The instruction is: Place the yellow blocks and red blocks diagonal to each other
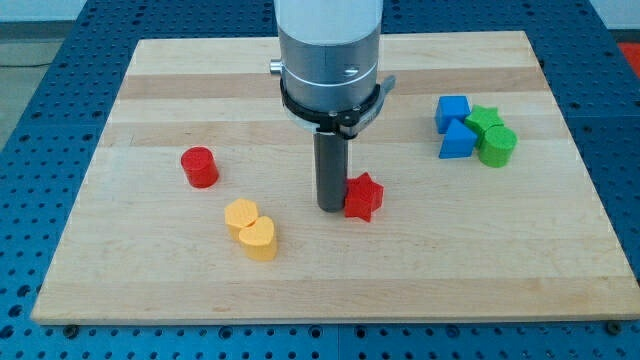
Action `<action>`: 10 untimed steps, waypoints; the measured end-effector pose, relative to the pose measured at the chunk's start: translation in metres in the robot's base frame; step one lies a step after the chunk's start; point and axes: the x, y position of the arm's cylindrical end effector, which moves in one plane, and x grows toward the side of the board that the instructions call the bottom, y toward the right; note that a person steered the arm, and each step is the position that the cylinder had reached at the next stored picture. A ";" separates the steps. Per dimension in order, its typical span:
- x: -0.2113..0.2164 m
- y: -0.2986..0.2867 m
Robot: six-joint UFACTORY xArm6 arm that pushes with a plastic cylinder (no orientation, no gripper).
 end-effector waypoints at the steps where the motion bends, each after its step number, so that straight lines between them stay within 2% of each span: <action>1: 0.000 -0.047; 4: -0.010 -0.190; 5: -0.042 -0.203; 8: -0.055 -0.128; 10: -0.047 -0.122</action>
